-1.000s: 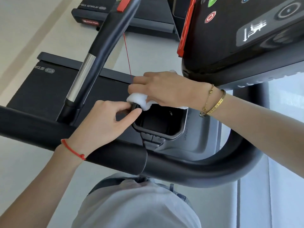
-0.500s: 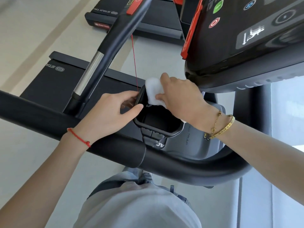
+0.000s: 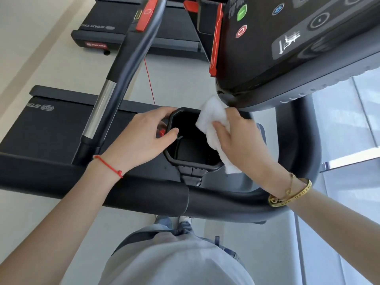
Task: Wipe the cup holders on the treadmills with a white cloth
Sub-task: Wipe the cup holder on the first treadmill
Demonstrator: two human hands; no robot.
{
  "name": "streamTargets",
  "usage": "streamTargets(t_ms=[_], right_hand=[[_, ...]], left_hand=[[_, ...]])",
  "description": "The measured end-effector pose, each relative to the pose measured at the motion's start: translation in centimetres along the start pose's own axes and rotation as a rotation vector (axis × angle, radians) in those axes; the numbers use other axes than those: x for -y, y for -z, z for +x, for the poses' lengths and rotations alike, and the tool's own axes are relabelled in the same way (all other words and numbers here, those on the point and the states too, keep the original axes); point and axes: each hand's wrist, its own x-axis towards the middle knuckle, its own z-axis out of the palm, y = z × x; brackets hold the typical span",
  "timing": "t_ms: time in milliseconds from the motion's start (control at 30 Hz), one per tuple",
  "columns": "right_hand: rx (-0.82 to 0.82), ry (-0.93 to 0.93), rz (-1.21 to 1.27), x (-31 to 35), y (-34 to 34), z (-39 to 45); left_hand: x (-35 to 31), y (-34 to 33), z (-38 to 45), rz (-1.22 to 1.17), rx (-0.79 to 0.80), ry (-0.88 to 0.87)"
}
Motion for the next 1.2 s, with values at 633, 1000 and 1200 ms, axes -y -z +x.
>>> streamTargets(t_ms=[633, 1000, 1200], right_hand=[[0.522, 0.388, -0.255, 3.1, 3.4, 0.7], [0.628, 0.524, -0.433, 3.5, 0.3, 3.9], [0.728, 0.665, -0.594, 3.5, -0.1, 4.4]], left_hand=[[1.4, 0.4, 2.3, -0.043, 0.095, -0.088], [1.5, 0.5, 2.1, -0.113, 0.112, -0.063], [1.8, 0.4, 2.2, -0.137, 0.12, -0.046]])
